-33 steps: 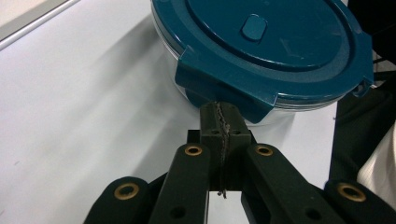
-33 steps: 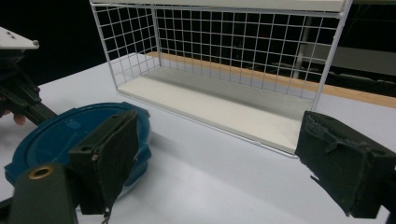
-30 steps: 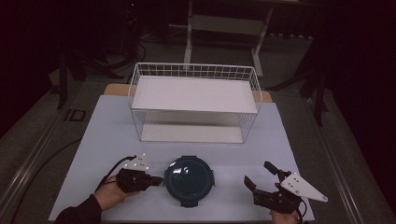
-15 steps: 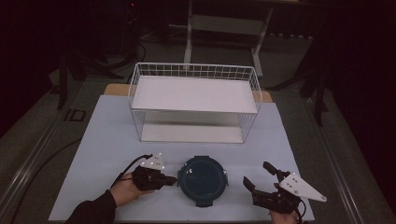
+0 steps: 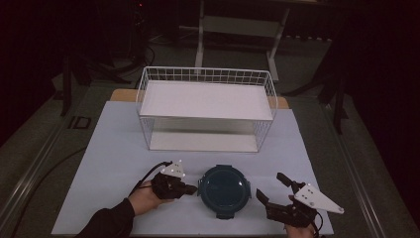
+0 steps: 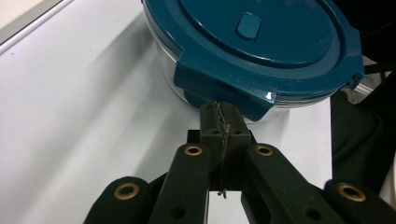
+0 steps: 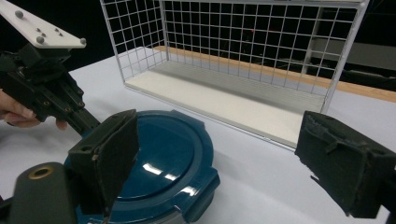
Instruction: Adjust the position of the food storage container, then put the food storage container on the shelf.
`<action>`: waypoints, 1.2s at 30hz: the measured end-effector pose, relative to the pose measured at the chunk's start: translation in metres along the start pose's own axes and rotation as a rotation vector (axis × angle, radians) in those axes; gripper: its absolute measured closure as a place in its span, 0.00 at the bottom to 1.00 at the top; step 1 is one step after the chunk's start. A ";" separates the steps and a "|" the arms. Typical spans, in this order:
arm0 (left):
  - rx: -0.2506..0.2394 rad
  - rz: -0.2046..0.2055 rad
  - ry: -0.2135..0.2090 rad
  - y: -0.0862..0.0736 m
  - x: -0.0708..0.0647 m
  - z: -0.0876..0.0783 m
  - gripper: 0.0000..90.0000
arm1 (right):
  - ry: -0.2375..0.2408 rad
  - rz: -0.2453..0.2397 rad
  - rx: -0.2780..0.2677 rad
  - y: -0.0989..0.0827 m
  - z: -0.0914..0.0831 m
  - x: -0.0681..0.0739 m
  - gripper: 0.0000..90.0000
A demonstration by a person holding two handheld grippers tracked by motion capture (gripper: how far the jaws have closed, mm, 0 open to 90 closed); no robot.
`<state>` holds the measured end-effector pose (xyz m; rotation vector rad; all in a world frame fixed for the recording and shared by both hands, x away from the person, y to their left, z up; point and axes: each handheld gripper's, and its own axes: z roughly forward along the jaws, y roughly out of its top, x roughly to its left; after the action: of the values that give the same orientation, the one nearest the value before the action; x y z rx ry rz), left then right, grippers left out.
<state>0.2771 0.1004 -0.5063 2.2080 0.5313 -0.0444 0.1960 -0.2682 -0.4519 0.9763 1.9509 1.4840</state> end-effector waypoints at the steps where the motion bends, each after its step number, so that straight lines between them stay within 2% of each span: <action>1: 0.000 0.003 -0.001 0.001 0.000 0.001 1.00 | 0.000 -0.001 0.000 0.000 0.000 0.000 0.14; 10: -0.002 0.000 -0.001 0.003 -0.001 0.004 1.00 | 0.003 -0.002 0.006 -0.001 0.001 0.001 0.14; 13: -0.015 0.002 0.028 0.003 -0.002 0.000 0.97 | 0.007 0.004 0.008 -0.001 0.002 0.001 0.14; 14: -0.024 -0.005 0.035 0.004 -0.002 -0.003 0.90 | 0.009 0.004 0.009 -0.001 0.002 0.001 0.14; 15: -0.042 -0.018 0.030 0.004 -0.002 -0.007 0.86 | 0.009 0.003 0.013 -0.001 0.002 0.002 0.14; 17: -0.059 -0.018 0.035 0.005 -0.003 -0.013 0.80 | 0.012 -0.010 0.015 -0.001 0.004 0.004 0.14; 19: -0.082 -0.048 0.008 0.005 -0.003 -0.018 0.66 | 0.014 -0.025 0.022 -0.001 0.005 0.005 0.14; 21: -0.092 -0.058 0.001 0.005 -0.004 -0.019 0.55 | 0.020 -0.025 0.029 -0.001 0.007 0.006 0.13; 22: -0.134 -0.090 -0.025 0.006 -0.005 -0.025 0.47 | 0.056 -0.017 0.031 -0.002 0.010 0.006 0.12; 23: -0.134 -0.090 -0.025 0.006 -0.005 -0.025 0.41 | 0.056 -0.017 0.031 -0.002 0.010 0.006 0.12; 24: -0.151 -0.084 -0.043 0.006 -0.005 -0.027 0.41 | 0.075 -0.020 0.024 -0.002 0.011 0.008 0.12; 26: -0.169 -0.080 -0.049 0.008 -0.008 -0.030 0.28 | 0.094 -0.040 0.019 -0.001 0.011 0.011 0.12; 29: -0.193 -0.087 -0.048 0.016 -0.013 -0.034 0.17 | 0.098 -0.063 0.012 0.002 0.011 0.016 0.12; 32: -0.191 -0.089 -0.045 0.023 -0.017 -0.037 0.14 | 0.096 -0.064 0.005 0.004 0.010 0.018 0.12; 33: -0.191 -0.089 -0.045 0.023 -0.017 -0.037 0.02 | 0.096 -0.064 0.005 0.004 0.010 0.018 0.12; 34: -0.184 -0.126 -0.056 0.029 -0.022 -0.038 0.00 | 0.100 -0.057 0.004 0.010 0.009 0.018 0.12; 36: -0.187 -0.163 -0.055 0.031 -0.023 -0.037 0.00 | 0.101 -0.049 -0.006 0.011 0.009 0.017 0.14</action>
<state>0.2631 0.1027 -0.4552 1.9727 0.6572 -0.1358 0.1949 -0.2477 -0.4429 0.8597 2.0253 1.5376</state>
